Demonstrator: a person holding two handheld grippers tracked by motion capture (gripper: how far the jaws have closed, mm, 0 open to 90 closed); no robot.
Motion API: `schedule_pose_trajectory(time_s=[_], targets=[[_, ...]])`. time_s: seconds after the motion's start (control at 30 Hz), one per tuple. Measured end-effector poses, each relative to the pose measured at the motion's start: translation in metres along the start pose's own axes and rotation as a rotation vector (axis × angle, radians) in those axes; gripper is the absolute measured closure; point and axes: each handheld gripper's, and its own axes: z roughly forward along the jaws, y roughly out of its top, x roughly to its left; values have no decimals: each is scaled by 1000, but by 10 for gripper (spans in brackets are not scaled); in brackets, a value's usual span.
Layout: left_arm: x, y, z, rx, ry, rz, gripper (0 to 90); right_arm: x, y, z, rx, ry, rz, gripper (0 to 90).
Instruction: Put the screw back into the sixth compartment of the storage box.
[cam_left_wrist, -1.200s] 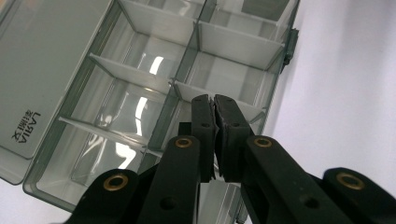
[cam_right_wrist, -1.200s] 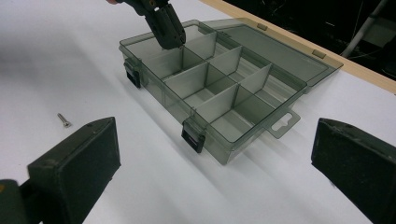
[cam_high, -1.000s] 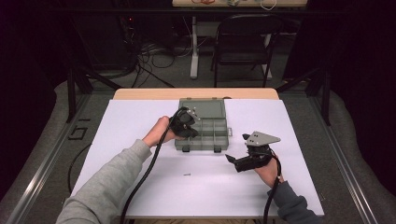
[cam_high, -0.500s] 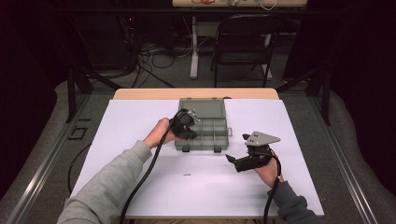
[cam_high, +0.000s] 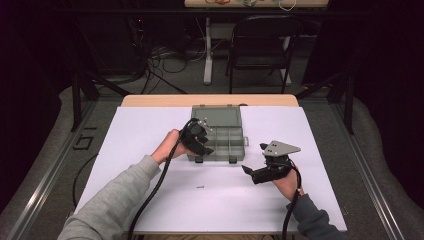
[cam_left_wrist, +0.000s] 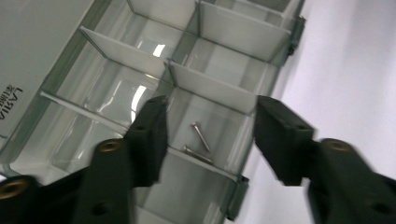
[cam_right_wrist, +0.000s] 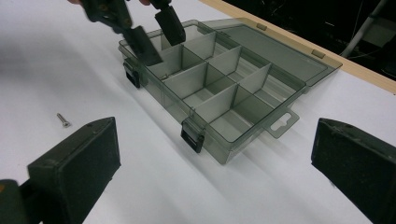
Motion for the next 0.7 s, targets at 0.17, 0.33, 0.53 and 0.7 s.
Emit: schedule_pose_trajectory(time_s=[0.17, 0.33, 0.53, 0.7], targets=[[-7, -5, -9, -27, 10, 8, 270, 1, 1, 0, -2, -2, 3, 3], [-11, -8, -18, -43, 22, 18, 206, 1, 0, 0, 0, 1, 0, 3], [-18, -14, -25, -59, 30, 25, 165, 1, 0, 0, 1, 3, 1, 3], [-24, -17, -30, -67, 36, 38, 154, 1, 0, 1, 2, 3, 2, 3]])
